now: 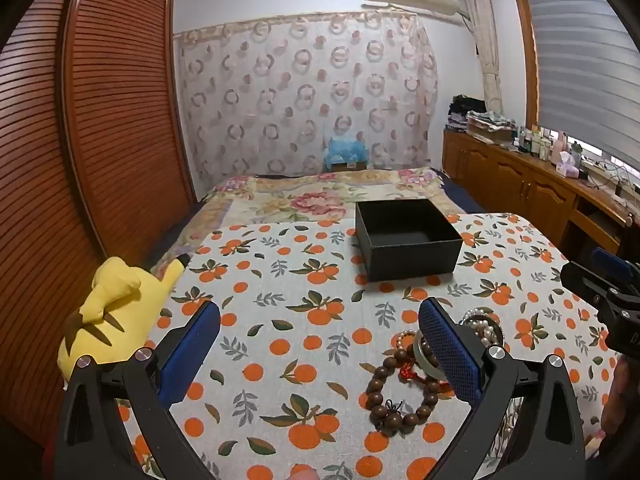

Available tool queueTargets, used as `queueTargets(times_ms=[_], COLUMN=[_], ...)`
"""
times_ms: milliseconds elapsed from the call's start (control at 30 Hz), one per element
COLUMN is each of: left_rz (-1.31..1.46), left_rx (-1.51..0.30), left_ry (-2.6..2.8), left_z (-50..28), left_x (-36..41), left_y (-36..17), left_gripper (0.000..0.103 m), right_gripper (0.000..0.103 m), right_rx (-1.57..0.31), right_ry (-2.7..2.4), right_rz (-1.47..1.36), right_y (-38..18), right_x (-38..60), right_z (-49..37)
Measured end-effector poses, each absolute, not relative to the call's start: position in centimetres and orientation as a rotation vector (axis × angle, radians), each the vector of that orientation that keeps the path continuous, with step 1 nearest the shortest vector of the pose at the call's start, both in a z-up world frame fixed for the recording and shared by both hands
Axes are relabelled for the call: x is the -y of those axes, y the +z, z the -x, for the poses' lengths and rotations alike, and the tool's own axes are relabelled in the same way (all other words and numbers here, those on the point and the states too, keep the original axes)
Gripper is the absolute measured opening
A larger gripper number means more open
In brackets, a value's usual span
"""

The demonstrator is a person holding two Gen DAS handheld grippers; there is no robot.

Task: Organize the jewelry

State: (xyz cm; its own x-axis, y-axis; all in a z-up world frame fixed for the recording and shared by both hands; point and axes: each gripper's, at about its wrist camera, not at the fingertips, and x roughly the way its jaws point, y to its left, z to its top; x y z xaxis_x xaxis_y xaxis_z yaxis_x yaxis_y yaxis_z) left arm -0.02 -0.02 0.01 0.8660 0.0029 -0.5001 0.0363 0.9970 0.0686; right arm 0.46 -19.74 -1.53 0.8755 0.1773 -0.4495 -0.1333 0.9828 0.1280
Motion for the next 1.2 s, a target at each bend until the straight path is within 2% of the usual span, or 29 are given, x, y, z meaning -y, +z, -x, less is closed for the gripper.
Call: queueTargets(times_ms=[1200], left_rz=[-0.076], left_rx=[-0.514], left_ry=[-0.015], left_z=[0.1], left_x=[0.01], left_y=[0.04], left_gripper=[0.096], right_gripper=[0.101], right_rx=[-0.473], right_ry=[0.165], right_rz=[-0.096], right_y=[-1.47], right_x=[19.77], right_z=[-0.34])
